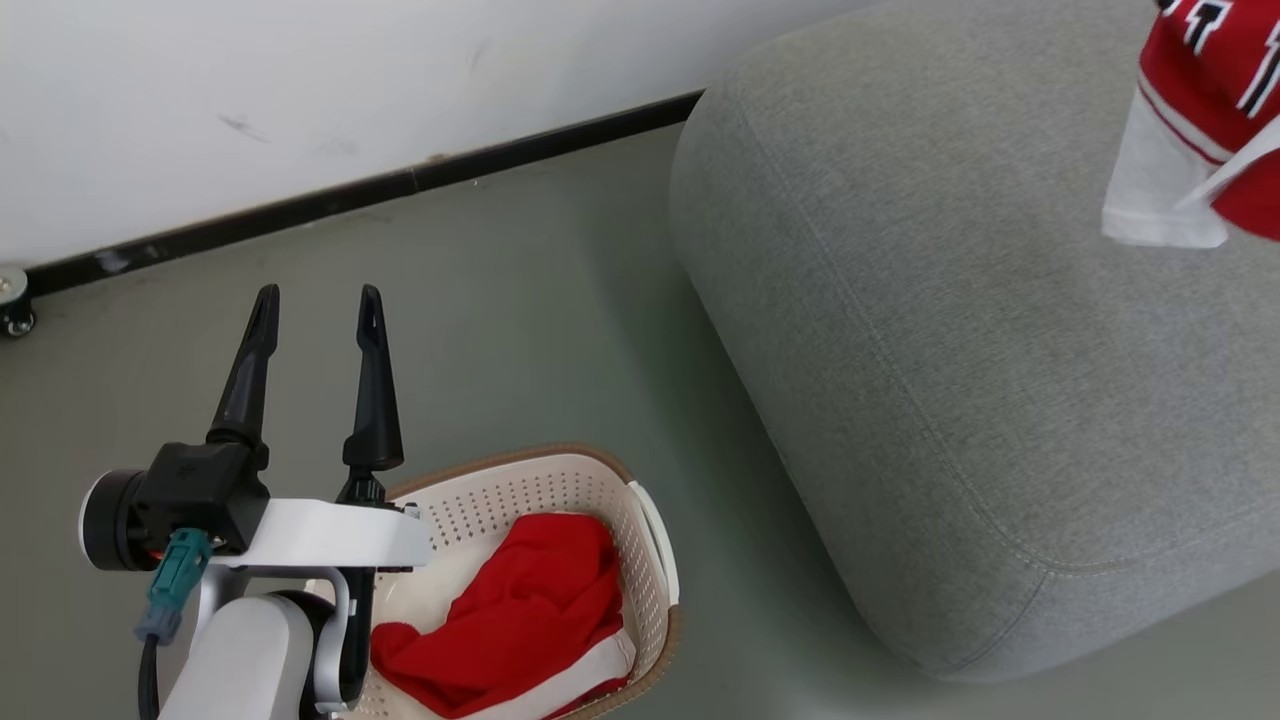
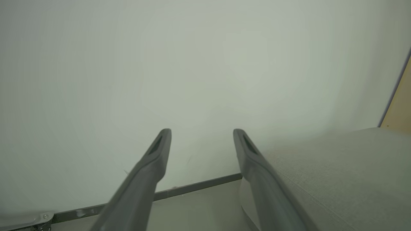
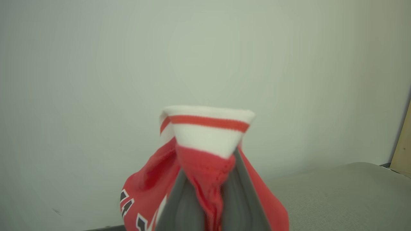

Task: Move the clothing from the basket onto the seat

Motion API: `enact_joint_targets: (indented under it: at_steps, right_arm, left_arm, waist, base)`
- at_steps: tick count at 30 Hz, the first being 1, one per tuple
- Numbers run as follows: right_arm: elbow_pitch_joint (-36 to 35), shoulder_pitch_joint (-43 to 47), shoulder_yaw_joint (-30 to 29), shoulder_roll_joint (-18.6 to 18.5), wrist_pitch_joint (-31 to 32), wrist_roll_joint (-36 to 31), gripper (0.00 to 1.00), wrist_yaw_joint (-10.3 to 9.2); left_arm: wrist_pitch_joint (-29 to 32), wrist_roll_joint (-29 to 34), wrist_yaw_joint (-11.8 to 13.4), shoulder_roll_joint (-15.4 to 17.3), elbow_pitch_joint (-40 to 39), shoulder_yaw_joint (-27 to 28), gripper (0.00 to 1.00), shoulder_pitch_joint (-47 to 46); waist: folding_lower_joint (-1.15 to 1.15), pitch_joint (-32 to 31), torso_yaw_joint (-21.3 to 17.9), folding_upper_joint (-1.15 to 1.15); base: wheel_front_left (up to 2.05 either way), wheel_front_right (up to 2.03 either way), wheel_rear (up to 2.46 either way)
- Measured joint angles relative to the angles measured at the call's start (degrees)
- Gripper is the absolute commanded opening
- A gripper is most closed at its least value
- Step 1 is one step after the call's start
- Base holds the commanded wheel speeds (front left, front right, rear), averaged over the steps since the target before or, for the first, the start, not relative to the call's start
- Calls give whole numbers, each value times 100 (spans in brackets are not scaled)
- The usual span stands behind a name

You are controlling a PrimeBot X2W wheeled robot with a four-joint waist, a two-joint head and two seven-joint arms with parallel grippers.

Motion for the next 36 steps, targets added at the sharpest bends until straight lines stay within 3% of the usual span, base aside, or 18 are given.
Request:
enact_joint_targets:
  at_steps: [14, 36]
  right_arm:
    - [1317, -796, -628, -386, -132, -8, 0, 0]
    - [2873, -835, -853, -165, -1090, -336, 0, 0]
  left_arm:
    - [86, 200, -5, 180, -334, -118, 100, -175]
    - [406, 401, -163, 207, -498, -460, 100, -530]
  waist:
    - [0, 556, 335, 0]
    - [0, 1208, 647, 0]
  base:
    - [0, 0, 0]
    - [0, 0, 0]
